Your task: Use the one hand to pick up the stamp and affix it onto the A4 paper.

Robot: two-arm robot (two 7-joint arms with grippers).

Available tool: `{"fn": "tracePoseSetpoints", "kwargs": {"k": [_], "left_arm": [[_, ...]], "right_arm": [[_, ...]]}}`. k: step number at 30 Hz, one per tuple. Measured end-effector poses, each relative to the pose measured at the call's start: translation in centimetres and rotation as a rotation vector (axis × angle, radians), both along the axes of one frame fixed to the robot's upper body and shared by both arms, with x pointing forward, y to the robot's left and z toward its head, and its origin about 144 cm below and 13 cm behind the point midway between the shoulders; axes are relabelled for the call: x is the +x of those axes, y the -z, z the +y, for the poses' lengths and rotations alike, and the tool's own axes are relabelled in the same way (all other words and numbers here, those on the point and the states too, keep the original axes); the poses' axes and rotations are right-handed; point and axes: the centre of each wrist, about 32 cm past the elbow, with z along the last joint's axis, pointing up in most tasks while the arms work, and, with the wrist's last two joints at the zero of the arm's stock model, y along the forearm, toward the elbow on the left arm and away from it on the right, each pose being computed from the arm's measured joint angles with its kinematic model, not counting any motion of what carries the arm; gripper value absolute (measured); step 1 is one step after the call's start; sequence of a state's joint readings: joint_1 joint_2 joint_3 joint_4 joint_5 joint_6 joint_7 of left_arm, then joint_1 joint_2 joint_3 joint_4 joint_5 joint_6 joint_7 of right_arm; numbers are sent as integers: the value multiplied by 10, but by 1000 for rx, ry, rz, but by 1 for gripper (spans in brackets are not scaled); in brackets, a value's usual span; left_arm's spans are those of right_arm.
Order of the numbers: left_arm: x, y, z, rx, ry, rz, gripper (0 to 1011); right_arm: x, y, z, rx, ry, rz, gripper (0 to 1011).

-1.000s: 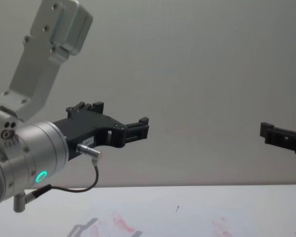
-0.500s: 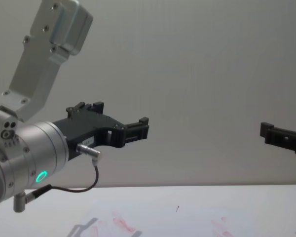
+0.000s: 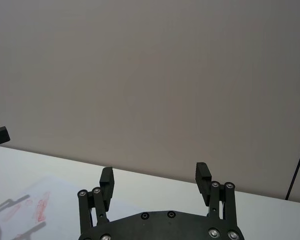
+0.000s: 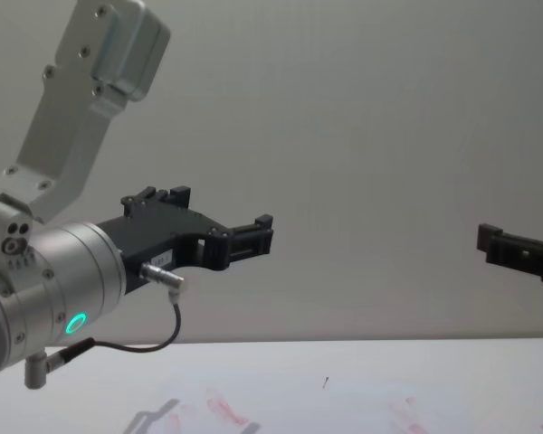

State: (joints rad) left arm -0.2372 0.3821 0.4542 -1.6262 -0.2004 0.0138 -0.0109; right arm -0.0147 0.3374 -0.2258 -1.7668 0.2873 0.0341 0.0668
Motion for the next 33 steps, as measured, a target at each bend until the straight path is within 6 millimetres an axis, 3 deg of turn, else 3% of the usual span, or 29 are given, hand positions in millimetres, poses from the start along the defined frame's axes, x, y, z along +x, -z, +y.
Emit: {"fn": "tracePoseSetpoints", "kwargs": {"k": [15, 33], "left_arm": [[0, 0, 0, 0, 0, 0, 1001], [0, 0, 0, 0, 0, 0, 1001]], "right_arm": [[0, -2, -9, -15, -2, 17, 1001], [-20, 3, -38, -102, 4, 179, 1001]]}}
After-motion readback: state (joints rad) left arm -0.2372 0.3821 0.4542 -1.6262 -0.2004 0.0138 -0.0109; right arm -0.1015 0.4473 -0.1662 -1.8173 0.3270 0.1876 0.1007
